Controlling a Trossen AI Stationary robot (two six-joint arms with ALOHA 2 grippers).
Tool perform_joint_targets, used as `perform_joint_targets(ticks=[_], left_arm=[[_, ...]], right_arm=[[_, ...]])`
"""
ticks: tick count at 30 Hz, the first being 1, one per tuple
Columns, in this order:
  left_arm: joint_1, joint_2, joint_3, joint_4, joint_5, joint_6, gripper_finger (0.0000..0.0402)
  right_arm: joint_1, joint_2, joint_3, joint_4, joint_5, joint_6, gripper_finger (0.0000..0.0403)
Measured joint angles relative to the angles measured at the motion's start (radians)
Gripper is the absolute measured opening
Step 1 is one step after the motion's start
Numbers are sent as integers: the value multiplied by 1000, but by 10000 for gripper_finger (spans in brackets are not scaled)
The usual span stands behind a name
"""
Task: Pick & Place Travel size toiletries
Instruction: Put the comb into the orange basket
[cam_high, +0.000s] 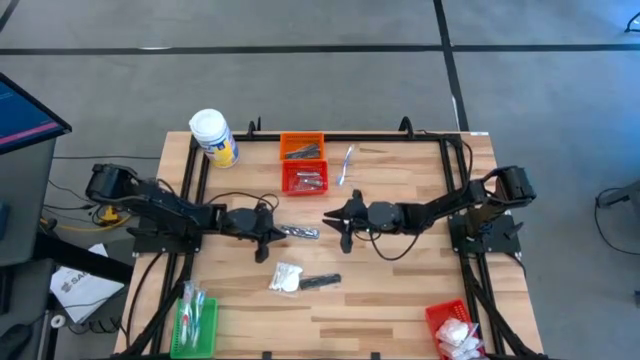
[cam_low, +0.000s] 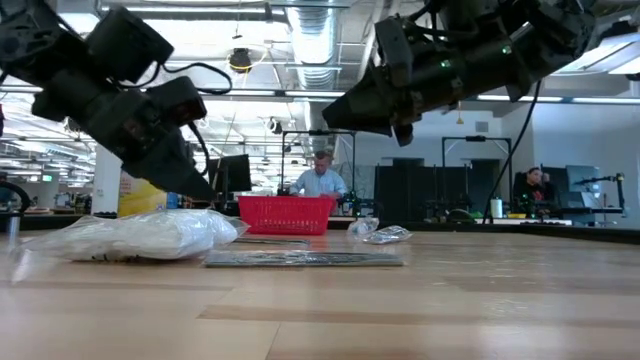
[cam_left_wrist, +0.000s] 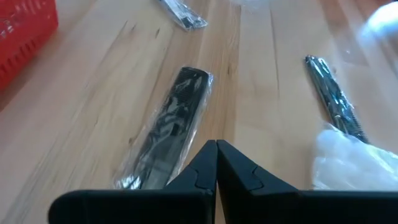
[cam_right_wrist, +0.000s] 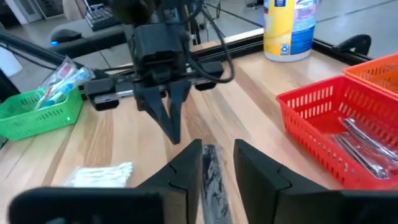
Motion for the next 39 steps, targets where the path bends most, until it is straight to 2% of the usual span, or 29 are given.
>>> perform_joint_targets(ticks=[7,14,19,28,39], left_arm=[[0,90,42,0,-1,37,0],[0,96,42,0,-4,59,0],[-3,95,42,6,-4,63,0],[-40,97,42,25,-63,73,0],[-40,225,43,62,-87,27,0]], right_arm=[[26,0,7,-28,38,-29,137],[26,33,14,-6,53,-29,159],[25,125,82,-3,50,-50,161],[18,236,220,-154,3,-78,148],[-23,312,261,-207,-52,-18,159]])
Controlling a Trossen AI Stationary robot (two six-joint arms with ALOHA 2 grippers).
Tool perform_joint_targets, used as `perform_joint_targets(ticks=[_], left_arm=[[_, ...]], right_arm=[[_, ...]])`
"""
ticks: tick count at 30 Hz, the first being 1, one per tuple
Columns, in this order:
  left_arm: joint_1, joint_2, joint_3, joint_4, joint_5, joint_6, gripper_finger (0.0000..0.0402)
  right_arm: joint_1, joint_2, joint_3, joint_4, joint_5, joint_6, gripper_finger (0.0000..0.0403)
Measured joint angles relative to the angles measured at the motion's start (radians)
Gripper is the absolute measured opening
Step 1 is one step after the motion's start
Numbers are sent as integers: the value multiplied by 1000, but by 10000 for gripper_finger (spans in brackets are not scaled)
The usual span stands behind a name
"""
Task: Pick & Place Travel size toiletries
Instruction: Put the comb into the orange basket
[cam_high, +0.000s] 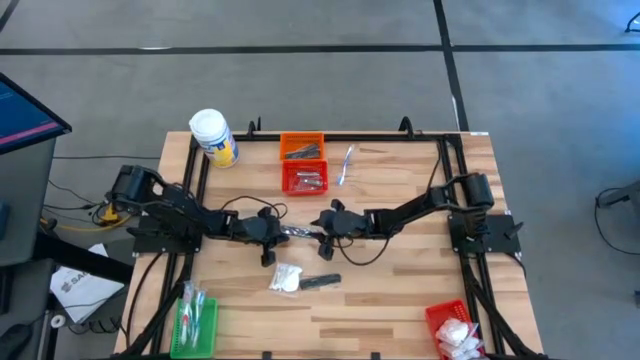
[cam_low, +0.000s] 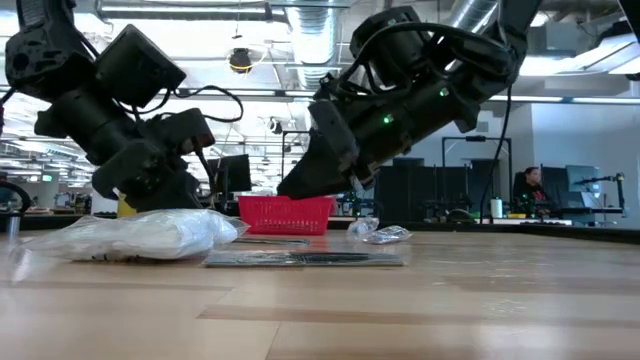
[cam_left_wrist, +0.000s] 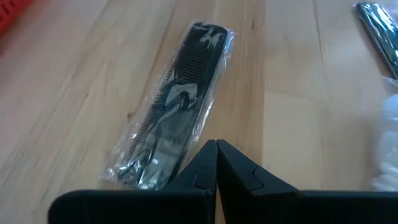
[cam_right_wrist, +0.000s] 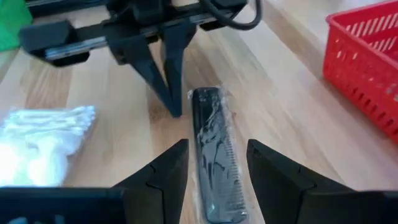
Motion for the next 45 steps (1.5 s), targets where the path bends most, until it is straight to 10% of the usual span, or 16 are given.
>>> perform_joint_targets(ticks=[45], left_arm=[[-17,-21,-1,0,-106,22,0]], right_arm=[[-6,0,0,-34,0,4,204]])
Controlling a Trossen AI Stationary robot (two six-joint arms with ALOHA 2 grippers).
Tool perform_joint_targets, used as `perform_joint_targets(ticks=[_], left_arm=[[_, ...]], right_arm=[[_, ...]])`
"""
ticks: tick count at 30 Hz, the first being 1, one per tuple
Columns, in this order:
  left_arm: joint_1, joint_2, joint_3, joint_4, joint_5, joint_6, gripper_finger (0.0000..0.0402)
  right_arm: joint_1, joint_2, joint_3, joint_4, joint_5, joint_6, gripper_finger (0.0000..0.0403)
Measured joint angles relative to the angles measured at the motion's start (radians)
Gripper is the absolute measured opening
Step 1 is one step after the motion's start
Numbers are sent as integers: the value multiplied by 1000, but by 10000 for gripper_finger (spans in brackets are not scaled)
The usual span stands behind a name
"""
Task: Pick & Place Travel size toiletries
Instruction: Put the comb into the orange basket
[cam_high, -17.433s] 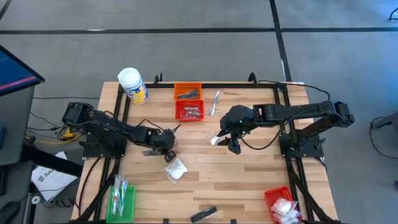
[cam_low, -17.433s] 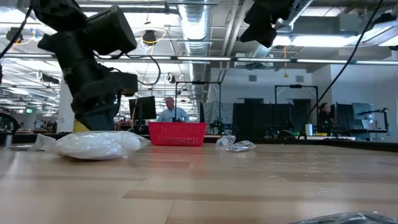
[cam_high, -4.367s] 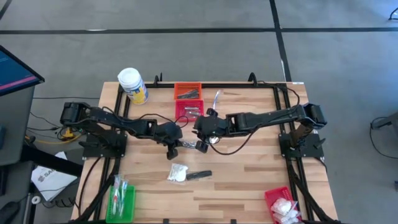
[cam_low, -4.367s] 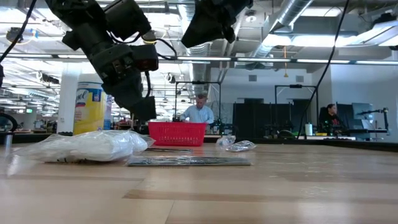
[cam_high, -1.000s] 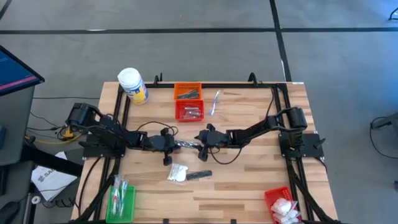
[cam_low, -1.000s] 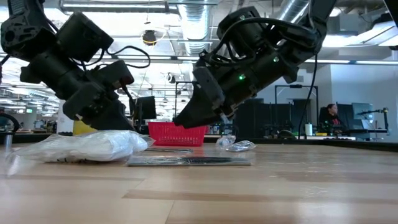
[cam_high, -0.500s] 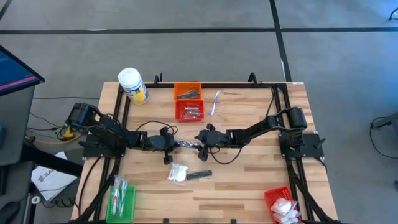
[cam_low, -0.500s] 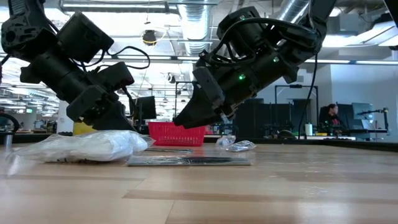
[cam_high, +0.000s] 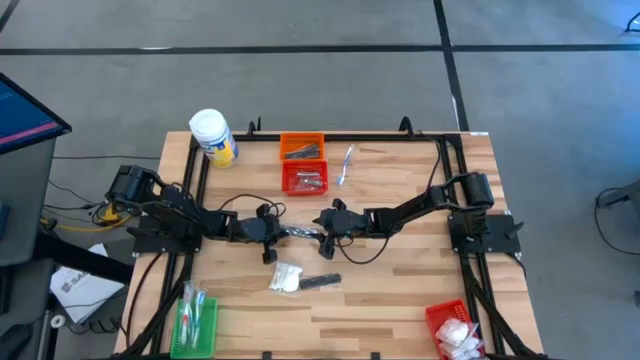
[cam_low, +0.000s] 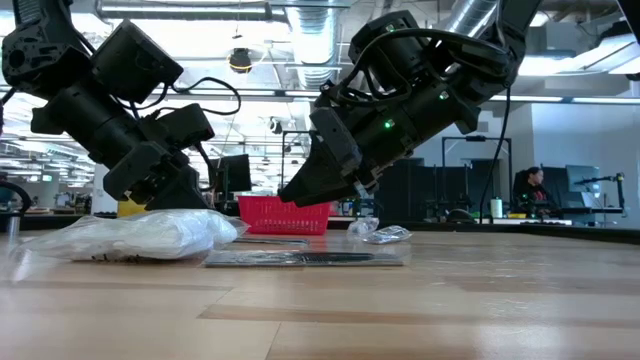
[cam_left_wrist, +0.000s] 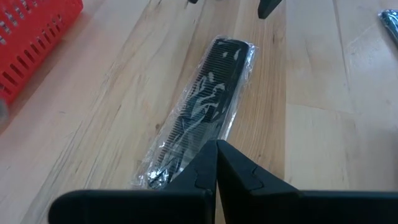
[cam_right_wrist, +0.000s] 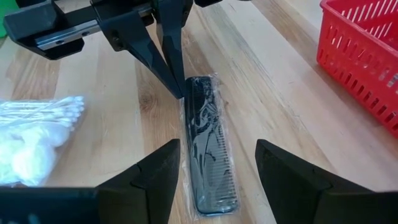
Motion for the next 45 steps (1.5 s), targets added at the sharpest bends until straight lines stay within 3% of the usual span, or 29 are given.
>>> perform_joint_targets(ticks=[19,27,45], left_arm=[[10,40,0,8,28,-24,0],[71,98,4,33,124,-48,0],[10,35,-3,83,20,30,0]], right_arm=[[-1,0,0,-1,0,14,212],[-1,-1,-1,-2,0,15,213],[-1,-1,-1,-5,0,15,213]])
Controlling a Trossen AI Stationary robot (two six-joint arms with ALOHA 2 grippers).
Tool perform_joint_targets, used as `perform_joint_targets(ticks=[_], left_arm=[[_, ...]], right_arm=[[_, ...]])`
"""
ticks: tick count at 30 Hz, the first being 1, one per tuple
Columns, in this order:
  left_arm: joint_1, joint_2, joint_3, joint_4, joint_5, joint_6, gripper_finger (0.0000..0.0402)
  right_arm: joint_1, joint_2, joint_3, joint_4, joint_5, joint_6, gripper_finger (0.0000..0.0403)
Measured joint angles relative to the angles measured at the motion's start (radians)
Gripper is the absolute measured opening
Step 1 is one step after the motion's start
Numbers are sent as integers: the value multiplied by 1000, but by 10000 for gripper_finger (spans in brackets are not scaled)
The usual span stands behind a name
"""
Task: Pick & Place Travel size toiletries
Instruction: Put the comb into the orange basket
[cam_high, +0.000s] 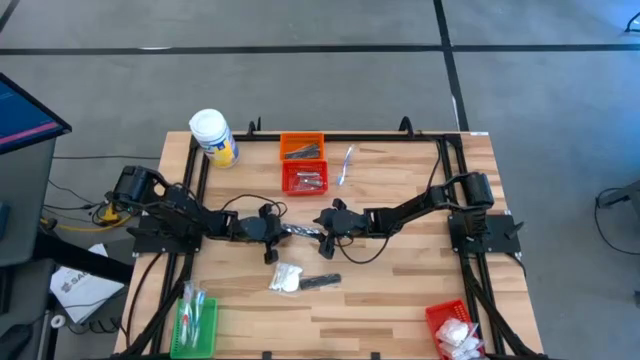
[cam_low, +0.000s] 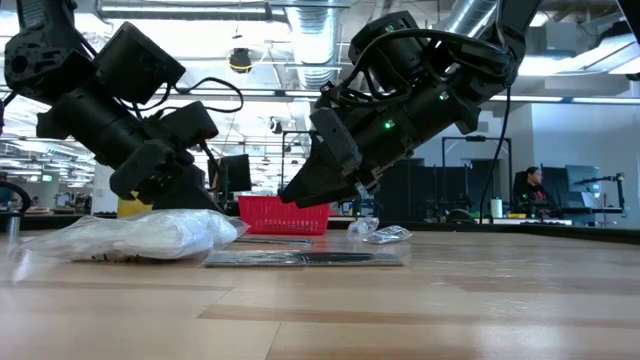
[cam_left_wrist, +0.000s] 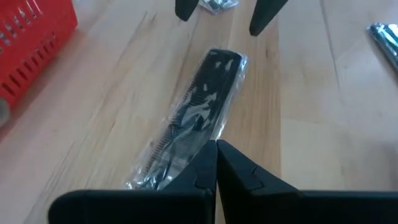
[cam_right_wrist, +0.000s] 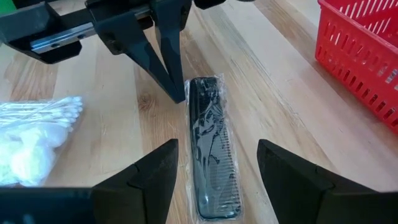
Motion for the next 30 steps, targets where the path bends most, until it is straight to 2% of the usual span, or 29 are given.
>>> perform_joint_targets(ticks=[9,30], left_arm=[[0,-1,0,17,-49,2,0],[2,-3,2,20,-51,0,0]], right_arm=[[-1,0,0,0,0,0,215],[-1,0,0,0,0,0,216]])
